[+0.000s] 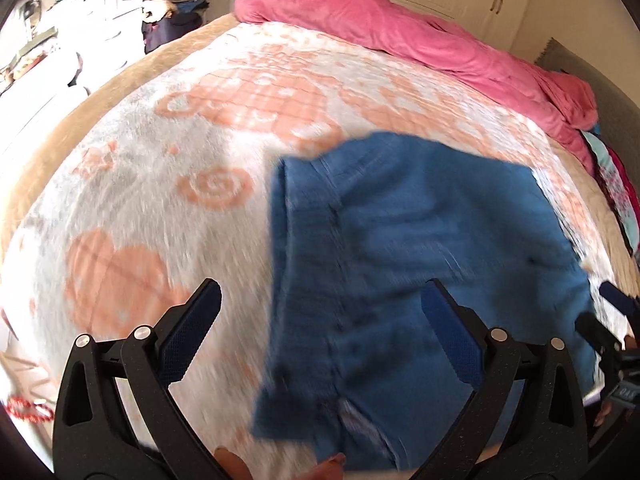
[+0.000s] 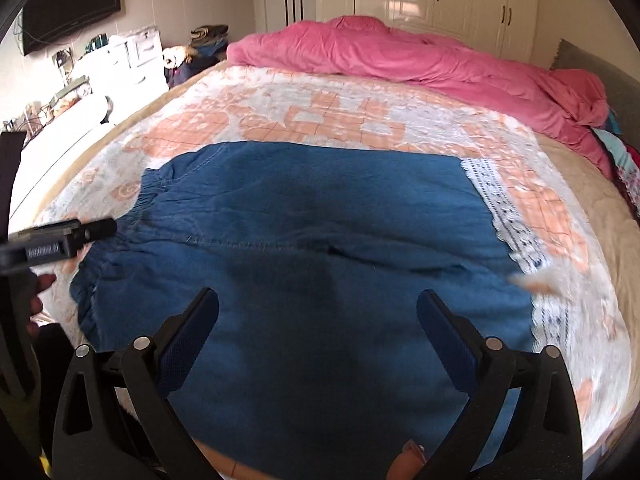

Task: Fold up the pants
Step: 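Grasp the elastic waistband with the left gripper and lift it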

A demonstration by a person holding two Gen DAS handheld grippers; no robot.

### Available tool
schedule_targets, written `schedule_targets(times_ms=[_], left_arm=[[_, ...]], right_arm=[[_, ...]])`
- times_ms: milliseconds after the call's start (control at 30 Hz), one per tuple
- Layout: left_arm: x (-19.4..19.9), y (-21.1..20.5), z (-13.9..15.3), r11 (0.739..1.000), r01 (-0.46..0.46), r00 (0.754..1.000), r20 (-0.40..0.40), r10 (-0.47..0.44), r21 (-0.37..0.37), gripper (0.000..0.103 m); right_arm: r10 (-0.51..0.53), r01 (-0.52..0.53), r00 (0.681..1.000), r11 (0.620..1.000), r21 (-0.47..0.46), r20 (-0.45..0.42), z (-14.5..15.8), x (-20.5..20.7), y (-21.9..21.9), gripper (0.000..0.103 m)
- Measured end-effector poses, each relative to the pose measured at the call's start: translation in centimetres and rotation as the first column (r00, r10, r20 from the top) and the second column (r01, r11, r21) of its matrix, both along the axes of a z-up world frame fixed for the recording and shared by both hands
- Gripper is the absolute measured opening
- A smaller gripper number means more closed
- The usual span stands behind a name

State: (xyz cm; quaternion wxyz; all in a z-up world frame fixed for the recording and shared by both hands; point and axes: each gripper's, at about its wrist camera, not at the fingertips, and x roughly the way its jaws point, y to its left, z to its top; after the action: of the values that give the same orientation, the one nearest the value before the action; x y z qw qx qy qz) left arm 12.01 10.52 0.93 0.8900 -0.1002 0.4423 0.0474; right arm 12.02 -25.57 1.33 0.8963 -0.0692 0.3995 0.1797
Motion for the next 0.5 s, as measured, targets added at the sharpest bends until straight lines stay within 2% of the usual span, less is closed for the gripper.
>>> schedule_targets(times_ms=[200, 333, 433, 500], left_arm=[[5.4, 1.2, -0.1, 1.000, 0.011, 0.999, -0.041, -0.010, 0.023, 0.094], [8.9, 1.8, -0.5, 0.999, 0.022, 0.998, -0.067, -0.019, 0.049, 0.094], [10.2, 3.0, -1.0, 0.999, 0.011, 1.000, -0.015, -0.010, 0.041, 0.094], [10.8, 3.4, -1.7, 1.000, 0.012, 1.000, -0.019, -0.011, 0.021, 0.094]], right_arm=[[0.039, -0.040, 0.999, 0.998, -0.058, -0.025, -0.3, 3.8, 1.4, 0.099], [0.085, -0.085, 0.996, 0.991, -0.101, -0.002, 0.2, 6.1, 3.1, 0.099], [0.143, -0.142, 0.990, 0.983, -0.117, 0.000, 0.4, 8.1, 4.7, 0.099], [0.168, -0.166, 0.986, 0.976, -0.137, 0.001, 0.2, 9.5, 5.8, 0.099]])
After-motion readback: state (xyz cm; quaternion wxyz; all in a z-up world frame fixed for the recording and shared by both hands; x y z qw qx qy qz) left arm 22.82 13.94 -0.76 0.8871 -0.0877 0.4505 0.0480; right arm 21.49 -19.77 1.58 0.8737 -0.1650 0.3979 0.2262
